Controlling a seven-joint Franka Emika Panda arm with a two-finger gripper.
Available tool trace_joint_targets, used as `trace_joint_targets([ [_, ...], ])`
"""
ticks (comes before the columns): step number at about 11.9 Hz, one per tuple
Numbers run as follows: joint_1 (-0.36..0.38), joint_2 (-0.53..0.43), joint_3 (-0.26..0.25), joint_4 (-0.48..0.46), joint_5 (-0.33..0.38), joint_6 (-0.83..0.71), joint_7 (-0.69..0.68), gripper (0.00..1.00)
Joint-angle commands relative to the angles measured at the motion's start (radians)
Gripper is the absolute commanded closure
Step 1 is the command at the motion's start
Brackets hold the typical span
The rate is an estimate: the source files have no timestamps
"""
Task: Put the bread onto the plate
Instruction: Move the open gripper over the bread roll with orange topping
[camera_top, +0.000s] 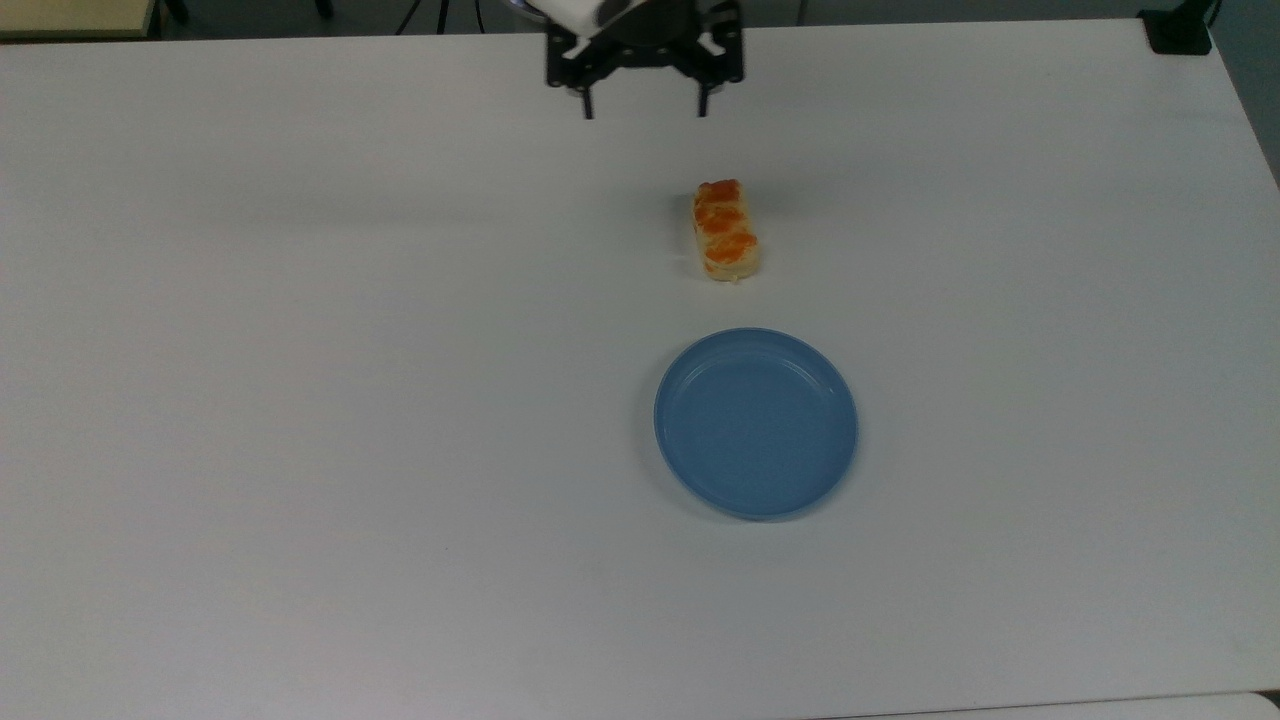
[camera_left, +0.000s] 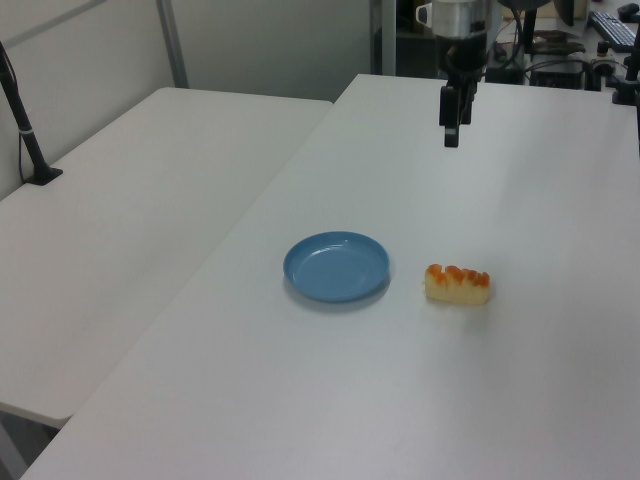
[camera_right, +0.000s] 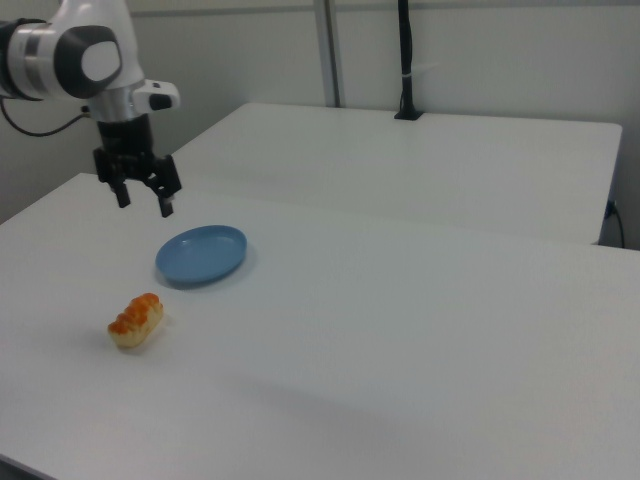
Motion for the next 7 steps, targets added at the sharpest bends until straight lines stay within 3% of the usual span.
trace_joint_targets([
  [1,0.118,-0.002,-0.020,-0.026,0.013,0.001,0.047,0.00],
  [3,0.132,0.033,-0.018,-0.094,0.009,0.067,0.050,0.00],
  [7,0.183,0.107,-0.012,-0.319,-0.046,0.341,0.050,0.00],
])
